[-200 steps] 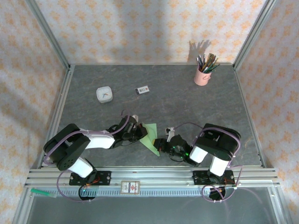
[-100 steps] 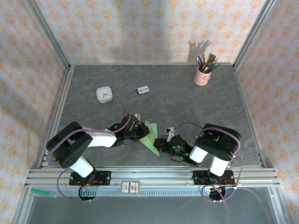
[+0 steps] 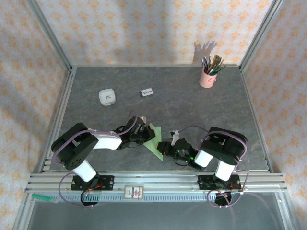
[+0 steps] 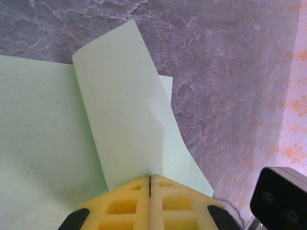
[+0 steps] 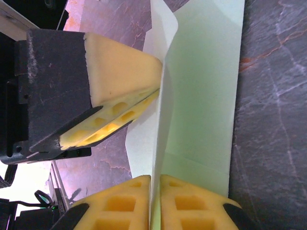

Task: Fold a paper plane with a square sheet of paper (pick it up from the middle)
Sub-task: Perform the fourth fold on the wing at the bottom-center of the table.

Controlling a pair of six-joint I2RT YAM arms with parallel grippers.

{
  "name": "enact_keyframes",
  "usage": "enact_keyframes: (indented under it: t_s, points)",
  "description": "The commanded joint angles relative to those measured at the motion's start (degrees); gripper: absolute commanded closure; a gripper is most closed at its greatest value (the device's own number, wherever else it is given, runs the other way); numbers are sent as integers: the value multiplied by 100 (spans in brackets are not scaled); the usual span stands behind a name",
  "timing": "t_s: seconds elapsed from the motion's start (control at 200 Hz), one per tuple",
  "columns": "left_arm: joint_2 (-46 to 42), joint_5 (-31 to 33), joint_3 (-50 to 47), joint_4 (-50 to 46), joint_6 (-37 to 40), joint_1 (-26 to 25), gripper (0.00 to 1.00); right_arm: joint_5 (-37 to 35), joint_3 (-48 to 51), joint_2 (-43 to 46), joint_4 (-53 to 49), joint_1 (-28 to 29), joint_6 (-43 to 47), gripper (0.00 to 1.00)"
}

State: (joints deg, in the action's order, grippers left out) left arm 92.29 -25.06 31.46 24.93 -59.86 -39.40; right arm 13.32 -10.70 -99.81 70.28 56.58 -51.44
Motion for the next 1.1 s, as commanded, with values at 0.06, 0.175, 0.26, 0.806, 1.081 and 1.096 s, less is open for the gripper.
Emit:
enact_keyframes:
  t_s: [0.06,0.175,0.26,0.806,1.081,1.096]
  points:
    - [41,60,70,-77,169,-35,97,-196,-32,-48,-471,-21,29,89]
    - [42,120,70,-155,200,-33,97,-198,-42,-47,-505,-15,38,89]
    - [27,192,53,-229,197,-24,97,-194,-54,-47,-516,-16,39,90]
    - [-106,310,-97,-281,209,87,97,-157,-102,-83,-577,-24,46,91]
    - [-156,341,-145,-314,231,90,97,-183,-146,-91,-720,-18,33,92]
    - [-168,348,-149,-313,232,92,97,-189,-150,-96,-730,-23,29,92]
